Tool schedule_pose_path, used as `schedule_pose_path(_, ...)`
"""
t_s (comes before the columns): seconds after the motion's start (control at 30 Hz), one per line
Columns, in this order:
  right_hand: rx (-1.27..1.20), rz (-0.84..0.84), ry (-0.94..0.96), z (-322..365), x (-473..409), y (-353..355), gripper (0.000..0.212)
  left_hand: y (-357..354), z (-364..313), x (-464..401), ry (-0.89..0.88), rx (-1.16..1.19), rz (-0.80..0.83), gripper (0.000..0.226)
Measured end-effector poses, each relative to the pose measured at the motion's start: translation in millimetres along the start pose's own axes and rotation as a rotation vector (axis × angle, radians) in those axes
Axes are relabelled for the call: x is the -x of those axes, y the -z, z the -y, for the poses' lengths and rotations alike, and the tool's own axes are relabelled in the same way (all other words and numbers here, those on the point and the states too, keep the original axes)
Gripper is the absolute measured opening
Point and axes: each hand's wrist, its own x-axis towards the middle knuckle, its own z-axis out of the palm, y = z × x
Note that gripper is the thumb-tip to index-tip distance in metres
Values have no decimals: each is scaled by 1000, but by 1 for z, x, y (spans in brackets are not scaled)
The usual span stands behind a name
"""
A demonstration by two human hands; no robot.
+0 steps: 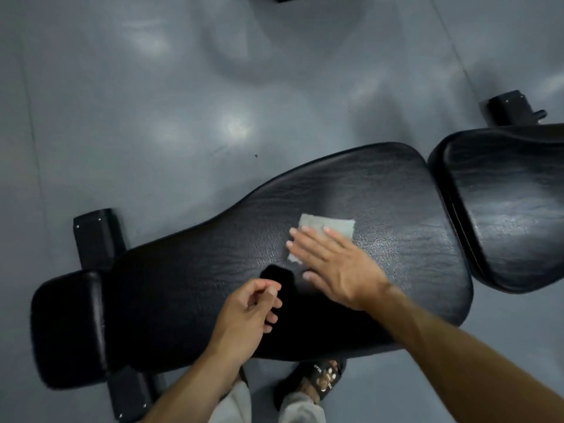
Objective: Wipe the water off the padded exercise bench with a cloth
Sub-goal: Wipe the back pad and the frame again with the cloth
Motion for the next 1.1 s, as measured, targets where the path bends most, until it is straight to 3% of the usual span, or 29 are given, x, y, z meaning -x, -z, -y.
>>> schedule_pose_path(0.1, -8, -144, -370, -59, -31, 25, 61, 15, 2, -5, 7, 15, -3, 15)
schedule_pose_path(0.2, -79, -242, -694, -42, -66, 24, 59, 29, 3, -8, 2, 38, -1, 14)
schedule_pose_path(0.23, -81, -281, -706, -20, -74, 19, 59, 34, 2, -8, 0, 42, 2, 14)
schedule_pose_path(0.27, -15, -282, -598, 6, -78, 9, 61, 39, 1, -8, -3, 43, 2, 15)
schedule_pose_path(0.37, -60, -35, -259, 72, -80, -2, 67, 57, -3, -7, -17, 49, -16, 15)
schedule_pose_path(0.5, -292, -88, -210, 81, -87, 22, 53, 84, -14, -2, -31, 61, -30, 15)
schedule_pose_path(0.57, -473, -70, -247, 77, -85, 46, 43, 95, -25, 3, -48, 58, -36, 15)
schedule_pose_path(0.63, -697, -90, -469, 79, -77, 74, 37, 104, -42, 12, -75, 48, -29, 18)
schedule_pose_path(0.7, -1107, -245, -814, 81, -69, 110, 36, 110, -63, 24, -122, 7, -3, 25)
schedule_pose_path(0.77, -1596, -374, -1019, 82, -57, 157, 36, 114, -94, 42, -209, -47, 59, 30)
schedule_pose_path(0.83, -1930, -464, -1036, 85, -40, 212, 33, 114, -128, 63, -312, -140, 95, 28)
schedule_pose_path(0.97, -2333, -707, -949, 88, 6, 308, 35, 98, -193, 110, -405, -154, 120, 14)
schedule_pose_path(1.1, -2397, -868, -876, 90, 54, 378, 42, 69, -258, 172, -443, -64, 283, 29)
